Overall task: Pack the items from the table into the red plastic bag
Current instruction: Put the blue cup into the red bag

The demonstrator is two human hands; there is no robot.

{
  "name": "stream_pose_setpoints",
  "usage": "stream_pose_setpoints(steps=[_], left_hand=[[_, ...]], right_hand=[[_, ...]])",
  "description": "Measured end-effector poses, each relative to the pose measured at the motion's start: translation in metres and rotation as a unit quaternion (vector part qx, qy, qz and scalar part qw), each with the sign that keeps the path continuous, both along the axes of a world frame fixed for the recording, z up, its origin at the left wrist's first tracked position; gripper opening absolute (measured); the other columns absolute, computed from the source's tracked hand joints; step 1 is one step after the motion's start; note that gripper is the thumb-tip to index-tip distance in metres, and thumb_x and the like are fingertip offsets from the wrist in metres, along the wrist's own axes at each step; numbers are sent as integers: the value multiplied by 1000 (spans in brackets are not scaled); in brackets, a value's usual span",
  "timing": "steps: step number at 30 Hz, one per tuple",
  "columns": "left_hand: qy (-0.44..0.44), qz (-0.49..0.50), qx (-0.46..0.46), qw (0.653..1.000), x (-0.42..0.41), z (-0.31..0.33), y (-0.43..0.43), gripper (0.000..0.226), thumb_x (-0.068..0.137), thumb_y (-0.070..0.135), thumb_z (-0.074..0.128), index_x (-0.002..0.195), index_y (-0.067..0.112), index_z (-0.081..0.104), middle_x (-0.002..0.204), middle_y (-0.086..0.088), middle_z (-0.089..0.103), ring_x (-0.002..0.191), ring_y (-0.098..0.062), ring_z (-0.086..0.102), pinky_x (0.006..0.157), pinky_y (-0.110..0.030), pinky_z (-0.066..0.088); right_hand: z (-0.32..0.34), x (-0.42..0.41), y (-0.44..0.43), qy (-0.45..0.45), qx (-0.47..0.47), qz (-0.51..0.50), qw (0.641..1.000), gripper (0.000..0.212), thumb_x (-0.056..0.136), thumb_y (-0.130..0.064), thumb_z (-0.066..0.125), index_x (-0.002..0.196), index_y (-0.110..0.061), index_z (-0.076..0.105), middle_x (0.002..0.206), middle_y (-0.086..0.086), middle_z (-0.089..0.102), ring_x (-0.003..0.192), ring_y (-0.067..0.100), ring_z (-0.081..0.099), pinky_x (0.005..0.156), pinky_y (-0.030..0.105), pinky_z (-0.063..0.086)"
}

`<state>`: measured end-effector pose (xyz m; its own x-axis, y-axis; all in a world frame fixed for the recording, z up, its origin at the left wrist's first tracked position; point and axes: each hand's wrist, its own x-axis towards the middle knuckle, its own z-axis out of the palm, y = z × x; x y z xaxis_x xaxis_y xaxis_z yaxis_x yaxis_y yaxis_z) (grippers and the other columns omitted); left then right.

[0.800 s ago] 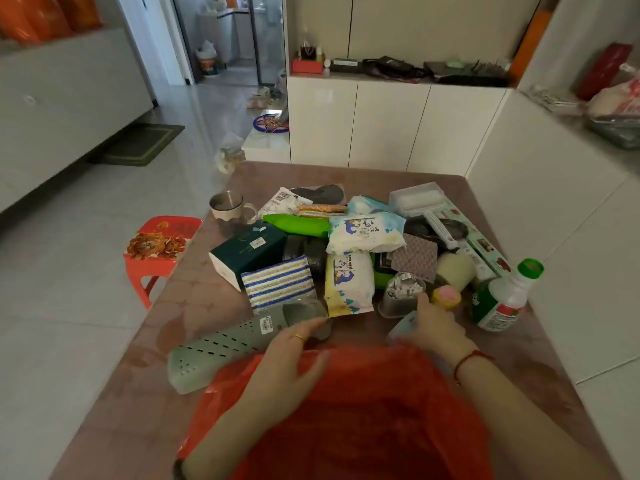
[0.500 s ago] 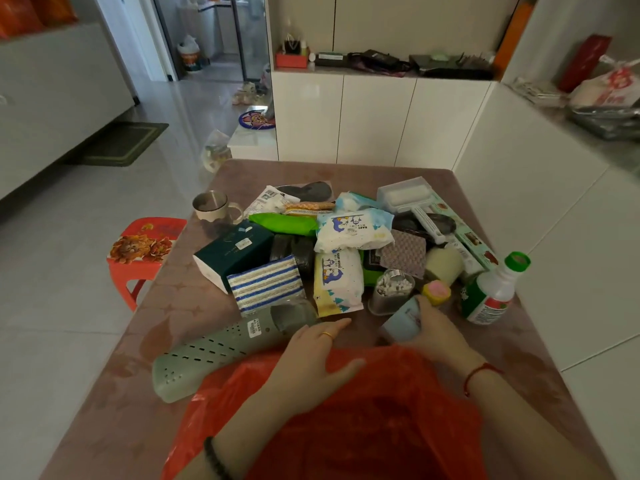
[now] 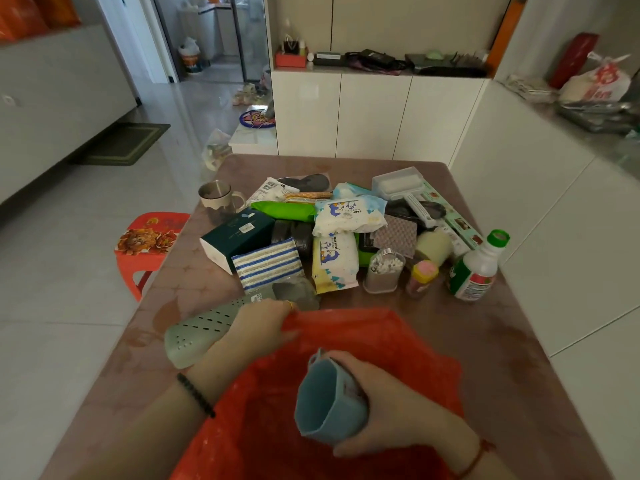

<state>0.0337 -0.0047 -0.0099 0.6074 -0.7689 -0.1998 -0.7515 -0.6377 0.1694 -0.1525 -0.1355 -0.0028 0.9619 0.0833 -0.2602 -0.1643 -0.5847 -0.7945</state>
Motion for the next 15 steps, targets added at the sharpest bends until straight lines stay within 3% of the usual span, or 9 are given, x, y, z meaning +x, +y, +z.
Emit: stream_pose_setpoints(steps=[3,5,12,15], left_hand=[[4,28,-43,999,1,-2,1,32,91,38,47,118,25,58,117,0,64,108,-17,57,90,-33,49],[9,39,-69,997,0,-4,2,31,92,38,46,117,25,59,116,1,64,107,-16,57,87,-31,48],[26,47,-113,992,-5,-2,10,33,92,42,45,117,26,59,115,2,65,104,-14,58,83,-26,45],[49,50,-129,989,-2,5,22,38,89,50,46,115,27,60,112,5,65,99,-11,58,80,-24,46]], right_hand=[[-35,7,4,44,-184,-10,982,110,61,-44,78,146,-30,10,147,-9,28,131,12,30,110,33,29],[-44,10,4,52,-235,-31,970,111,63,-45,76,147,-29,6,148,-5,26,134,18,27,110,37,27],[-42,10,-8,36,-252,-112,960,101,75,-52,64,149,-22,1,154,-2,16,139,18,24,114,32,22],[-21,11,-11,2,-222,-109,969,79,83,-38,62,146,-16,20,148,-3,28,135,12,31,113,26,26]])
